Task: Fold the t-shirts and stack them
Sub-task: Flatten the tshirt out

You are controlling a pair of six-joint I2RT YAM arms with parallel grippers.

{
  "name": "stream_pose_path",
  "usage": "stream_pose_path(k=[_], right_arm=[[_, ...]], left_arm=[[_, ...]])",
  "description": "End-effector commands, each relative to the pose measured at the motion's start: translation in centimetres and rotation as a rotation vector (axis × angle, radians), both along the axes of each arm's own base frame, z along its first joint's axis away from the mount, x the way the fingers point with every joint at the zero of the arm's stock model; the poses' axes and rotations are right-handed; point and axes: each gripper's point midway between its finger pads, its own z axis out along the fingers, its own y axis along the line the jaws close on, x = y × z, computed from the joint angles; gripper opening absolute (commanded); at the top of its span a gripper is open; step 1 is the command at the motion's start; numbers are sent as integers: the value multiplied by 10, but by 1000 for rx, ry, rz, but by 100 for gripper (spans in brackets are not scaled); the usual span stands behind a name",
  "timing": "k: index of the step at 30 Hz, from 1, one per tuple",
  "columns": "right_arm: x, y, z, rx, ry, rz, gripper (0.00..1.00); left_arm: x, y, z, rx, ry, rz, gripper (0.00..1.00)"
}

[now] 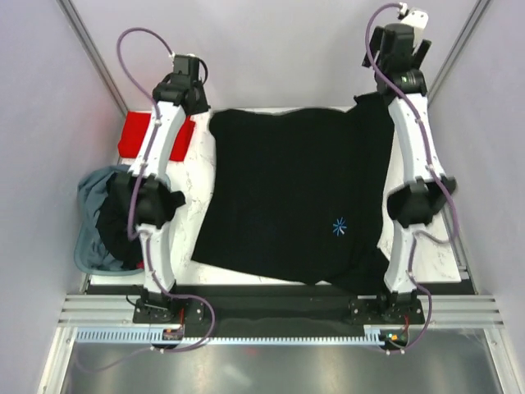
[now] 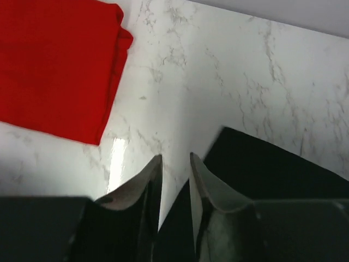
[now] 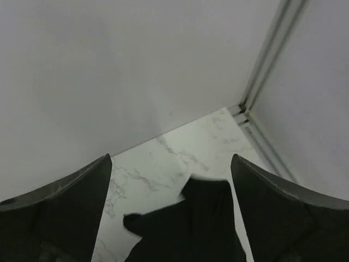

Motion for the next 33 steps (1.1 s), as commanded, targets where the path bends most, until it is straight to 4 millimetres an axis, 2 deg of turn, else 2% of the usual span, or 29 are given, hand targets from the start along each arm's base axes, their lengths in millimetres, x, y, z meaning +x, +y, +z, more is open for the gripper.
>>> stream_pose_path(k=[1,2,3,4,5,6,7,8,9,10,11,12,13,15,16,17,18,19,20,21,23,24,25,27,28,33], right_arm=[[20,27,-38,160,145,132,98],[20,32,-54,165,190,145,98],[18,36,-55,165,194,156,98],[-4,35,-80,165,278,162,98],[2,39,-65,173,161,191,98],[-7,40,-67,177,142,214,98],[-23,38,-108,185,212,205,98],[-40,35,-83,193,153,208,98],[-50,32,-90,205,172,201,98],[-61,30,-113,216,229,191,98],[-78,24,-116,228,251,166,98],[-87,16,-124,237,269,128,98],[-102,12,-145,249,314,108,98],[-114,-3,-167,297,348,49,98],[-121,-6,-187,321,391,43,98],[-121,-8,-202,349,421,32,98],[-122,-19,-212,383,447,11,98],[-115,-12,-225,426,485,50,98],[-115,-14,-234,433,522,47,98],[-112,-14,-238,433,543,46,98],[-100,-12,-255,441,600,52,98],[-95,-12,-262,442,621,54,98],[-83,-12,-272,448,644,53,98],[-77,-9,-287,462,685,60,98],[-69,-8,-301,469,709,59,98],[-56,9,-336,461,787,87,98]], left_arm=[[-3,-13,-20,-120,173,-54,35],[-2,-14,-23,-122,172,-61,37],[-3,-15,-22,-126,162,-65,39],[-18,-11,-32,-123,200,-52,41],[-24,-9,-30,-125,190,-40,42],[-22,-8,-25,-133,150,-33,42],[-34,-6,-45,-128,201,-22,43],[-44,-5,-26,-154,159,-12,42],[-50,-8,-26,-170,158,-13,42],[-56,-10,-39,-182,174,-14,41],[-64,-14,-32,-208,155,-26,41],[-68,-21,-35,-217,154,-40,41],[-72,-26,-53,-228,173,-47,41],[-80,-41,-65,-244,190,-80,40],[-85,-48,-82,-261,224,-97,40],[-87,-55,-90,-275,241,-106,39],[-95,-66,-108,-283,286,-132,38],[-95,-73,-116,-291,294,-142,38],[-97,-79,-123,-297,309,-157,38],[-103,-86,-141,-294,350,-169,37],[-104,-93,-153,-310,363,-180,37],[-110,-95,-166,-310,389,-181,36],[-110,-96,-176,-317,404,-176,36],[-111,-100,-187,-331,415,-177,34],[-115,-98,-199,-331,440,-163,34],[-125,-88,-227,-315,472,-104,32]])
